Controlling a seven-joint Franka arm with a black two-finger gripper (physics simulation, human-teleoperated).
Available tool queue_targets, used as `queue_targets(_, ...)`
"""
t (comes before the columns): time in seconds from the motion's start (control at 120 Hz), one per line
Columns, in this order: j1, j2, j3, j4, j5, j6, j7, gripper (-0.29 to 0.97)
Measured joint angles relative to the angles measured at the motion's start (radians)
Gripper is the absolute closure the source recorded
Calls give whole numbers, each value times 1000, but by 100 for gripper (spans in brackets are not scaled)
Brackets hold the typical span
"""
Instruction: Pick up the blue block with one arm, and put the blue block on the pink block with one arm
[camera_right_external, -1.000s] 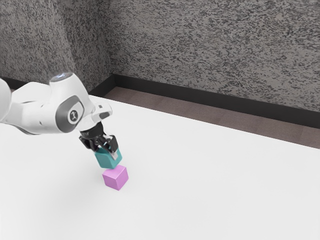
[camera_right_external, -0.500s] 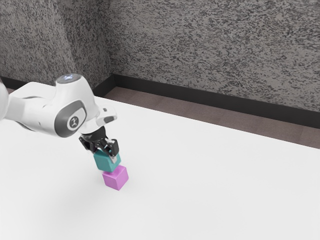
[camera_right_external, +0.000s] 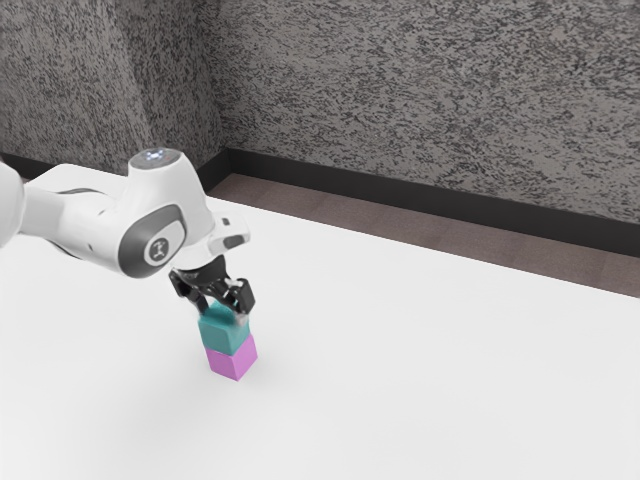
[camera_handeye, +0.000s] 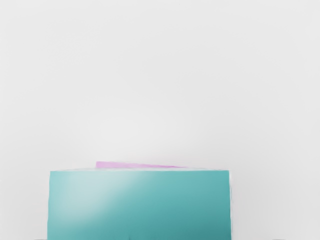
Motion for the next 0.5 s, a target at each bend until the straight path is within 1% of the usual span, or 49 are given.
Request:
queue_targets(0.067,-3,-43,-2,4,0,-4,-3,10)
queue_targets(0.133,7,-200,-8,29,0,-47,-6,7)
queue_targets(0.175,15,-271,-9,110,0,-107,-6,6)
queue_targets(0.217,31,-300,-9,224,0,-185,-4,5)
queue_targets(0.283,49,-305,-6,345,1,-296,-1,4)
queue_targets(0.342,53,-253,-9,494,14,-421,1,3)
queue_targets(0.375,54,-223,-11,547,21,-482,3,2)
queue_targets(0.433,55,-190,-12,583,38,-562,5,2)
queue_targets(0.5,56,-179,-12,571,53,-619,7,1)
